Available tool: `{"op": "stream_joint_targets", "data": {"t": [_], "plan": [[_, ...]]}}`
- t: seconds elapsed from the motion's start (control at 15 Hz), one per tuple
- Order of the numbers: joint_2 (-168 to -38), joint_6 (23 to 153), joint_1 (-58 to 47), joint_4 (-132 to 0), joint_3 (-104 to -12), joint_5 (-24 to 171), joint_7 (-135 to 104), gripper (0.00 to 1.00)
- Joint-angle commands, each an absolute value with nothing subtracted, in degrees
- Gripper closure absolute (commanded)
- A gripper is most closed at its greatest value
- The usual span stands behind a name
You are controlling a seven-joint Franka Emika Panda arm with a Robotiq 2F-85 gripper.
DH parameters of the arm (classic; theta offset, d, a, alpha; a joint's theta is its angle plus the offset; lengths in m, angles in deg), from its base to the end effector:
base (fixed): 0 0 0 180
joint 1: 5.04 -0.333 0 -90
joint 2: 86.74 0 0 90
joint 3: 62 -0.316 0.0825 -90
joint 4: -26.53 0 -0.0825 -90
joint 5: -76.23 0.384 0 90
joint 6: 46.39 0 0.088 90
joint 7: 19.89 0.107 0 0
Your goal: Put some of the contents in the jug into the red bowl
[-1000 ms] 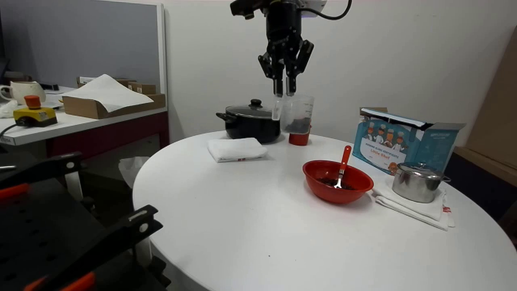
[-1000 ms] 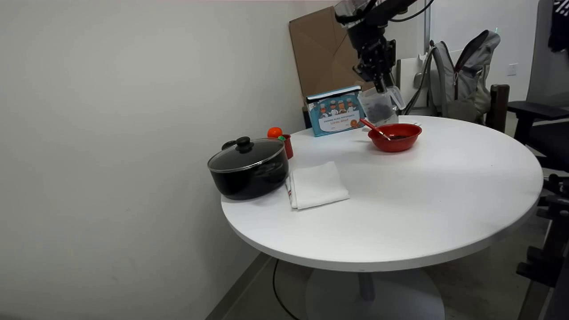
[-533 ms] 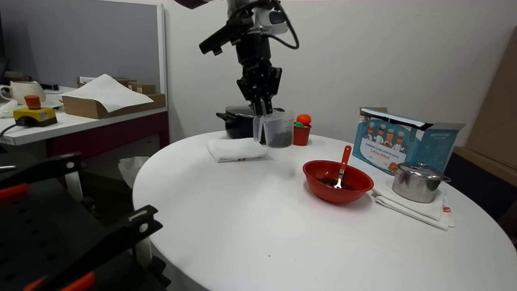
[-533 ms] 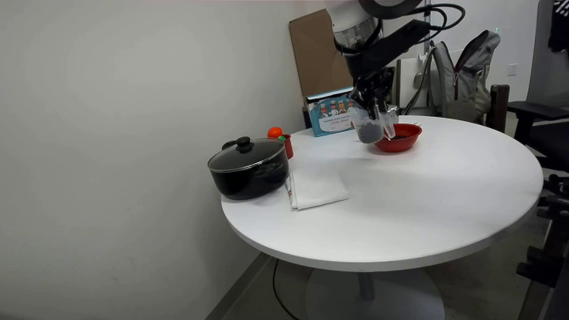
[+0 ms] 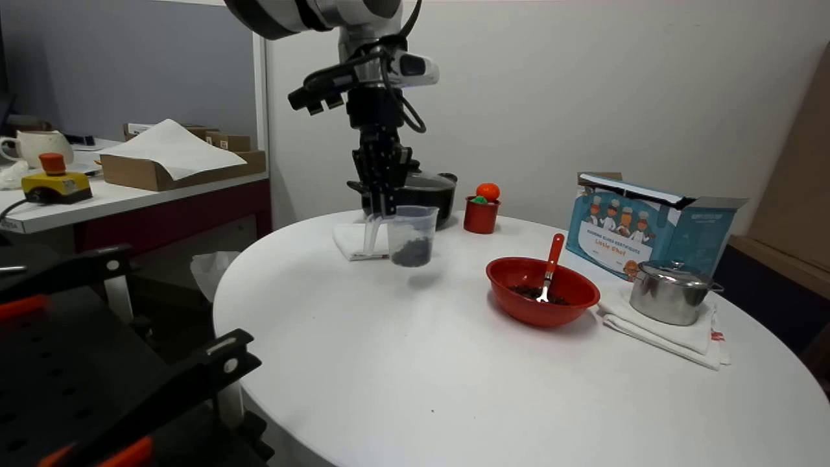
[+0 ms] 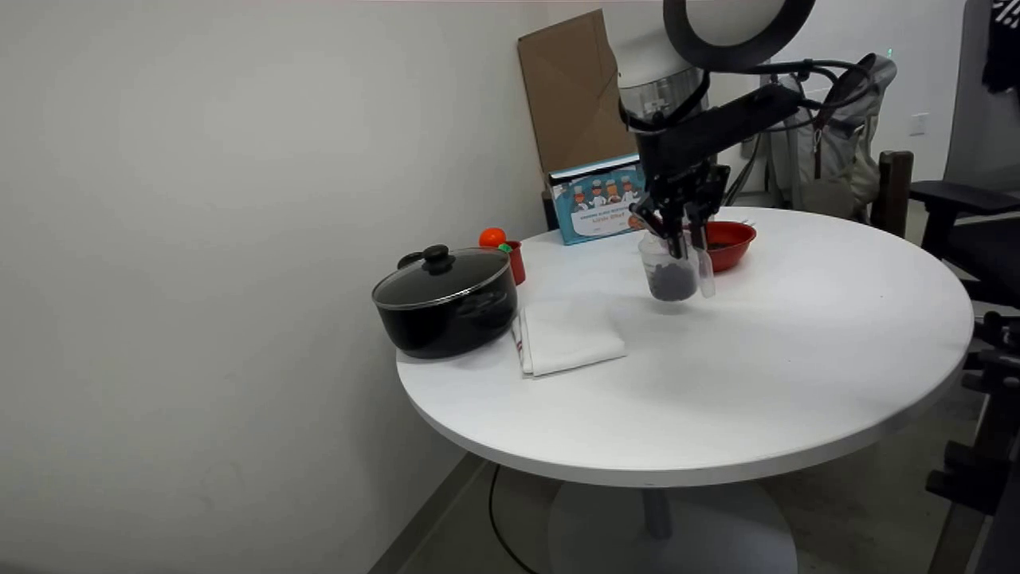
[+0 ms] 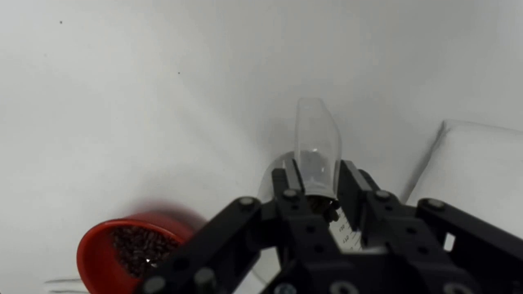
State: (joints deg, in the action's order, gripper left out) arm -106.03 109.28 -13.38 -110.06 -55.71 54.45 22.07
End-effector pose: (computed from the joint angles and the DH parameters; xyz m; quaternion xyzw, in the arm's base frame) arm 0.4993 0.0288 0.1794 0.9808 -0.1698 0.0323 0.0899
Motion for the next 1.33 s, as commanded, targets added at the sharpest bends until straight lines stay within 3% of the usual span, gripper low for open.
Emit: {"op": "stream_joint_targets", "data": {"t": [0.0,0.2,0.27,0.33,0.73,0.8,1.2,1.27], "plan": [[-107.7,113.0,-14.0,-112.5,-53.9,56.7,21.8,0.93],[-109.3,113.6,-14.5,-113.2,-53.3,58.2,21.2,0.93],[-109.7,113.6,-14.7,-113.3,-53.2,58.7,21.1,0.48],[-109.9,113.5,-14.8,-113.3,-53.1,59.0,20.9,0.46],[-105.4,114.8,-13.1,-115.2,-56.4,64.1,14.7,0.04],[-103.0,114.4,-13.4,-115.9,-56.6,64.5,12.7,0.00],[-88.6,106.2,-12.8,-118.0,-59.4,66.0,3.5,0.00],[-94.8,108.9,-12.8,-115.2,-58.9,63.8,7.2,0.00]]}}
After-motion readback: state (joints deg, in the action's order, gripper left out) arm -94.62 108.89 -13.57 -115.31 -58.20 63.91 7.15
